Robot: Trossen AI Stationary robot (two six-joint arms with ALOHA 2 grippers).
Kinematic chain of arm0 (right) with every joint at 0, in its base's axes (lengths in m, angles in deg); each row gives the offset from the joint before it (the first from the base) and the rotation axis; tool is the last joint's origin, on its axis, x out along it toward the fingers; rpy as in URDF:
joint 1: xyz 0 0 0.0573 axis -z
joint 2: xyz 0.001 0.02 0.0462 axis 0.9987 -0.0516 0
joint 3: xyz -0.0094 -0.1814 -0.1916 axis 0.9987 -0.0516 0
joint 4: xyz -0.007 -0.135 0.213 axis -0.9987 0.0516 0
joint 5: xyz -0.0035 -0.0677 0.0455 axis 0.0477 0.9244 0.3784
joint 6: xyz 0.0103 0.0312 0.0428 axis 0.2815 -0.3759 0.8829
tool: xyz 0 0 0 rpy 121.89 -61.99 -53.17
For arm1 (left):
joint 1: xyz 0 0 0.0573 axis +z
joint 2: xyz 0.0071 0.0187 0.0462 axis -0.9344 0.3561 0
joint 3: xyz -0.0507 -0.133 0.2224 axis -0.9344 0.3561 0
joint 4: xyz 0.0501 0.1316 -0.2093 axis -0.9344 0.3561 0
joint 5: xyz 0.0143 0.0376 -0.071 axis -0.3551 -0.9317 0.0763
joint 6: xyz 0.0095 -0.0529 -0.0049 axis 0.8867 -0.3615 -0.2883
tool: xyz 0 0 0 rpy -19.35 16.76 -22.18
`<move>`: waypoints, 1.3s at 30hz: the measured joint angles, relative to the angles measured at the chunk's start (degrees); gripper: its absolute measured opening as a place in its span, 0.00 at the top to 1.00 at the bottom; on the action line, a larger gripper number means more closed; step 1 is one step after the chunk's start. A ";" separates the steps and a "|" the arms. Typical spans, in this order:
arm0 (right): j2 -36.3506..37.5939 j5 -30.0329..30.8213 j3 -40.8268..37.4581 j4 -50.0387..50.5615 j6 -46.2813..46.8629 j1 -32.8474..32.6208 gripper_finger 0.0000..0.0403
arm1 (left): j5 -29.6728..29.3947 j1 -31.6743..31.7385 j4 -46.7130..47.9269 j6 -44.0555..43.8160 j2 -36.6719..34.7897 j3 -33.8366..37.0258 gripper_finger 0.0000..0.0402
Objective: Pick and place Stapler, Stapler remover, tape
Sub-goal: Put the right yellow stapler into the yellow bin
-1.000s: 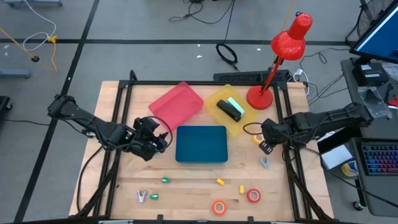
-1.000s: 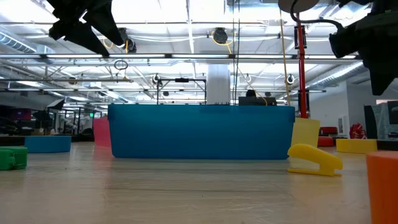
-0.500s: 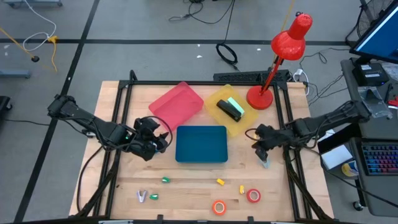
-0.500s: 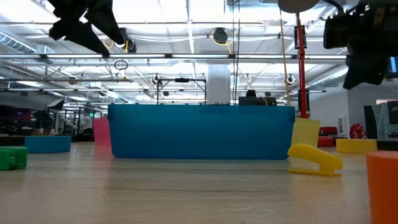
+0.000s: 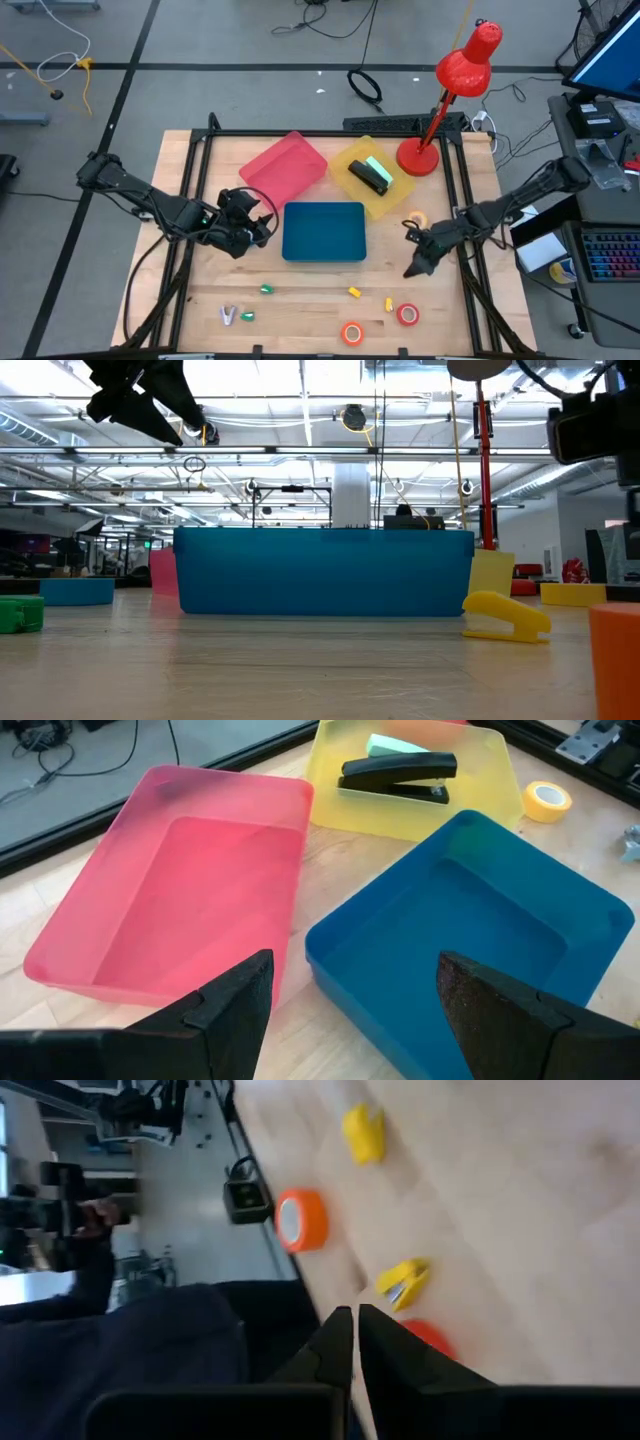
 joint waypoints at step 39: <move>-27.30 -3.13 16.00 0.38 27.24 -6.90 0.99 | 2.59 -2.30 -1.46 1.35 0.00 0.00 0.32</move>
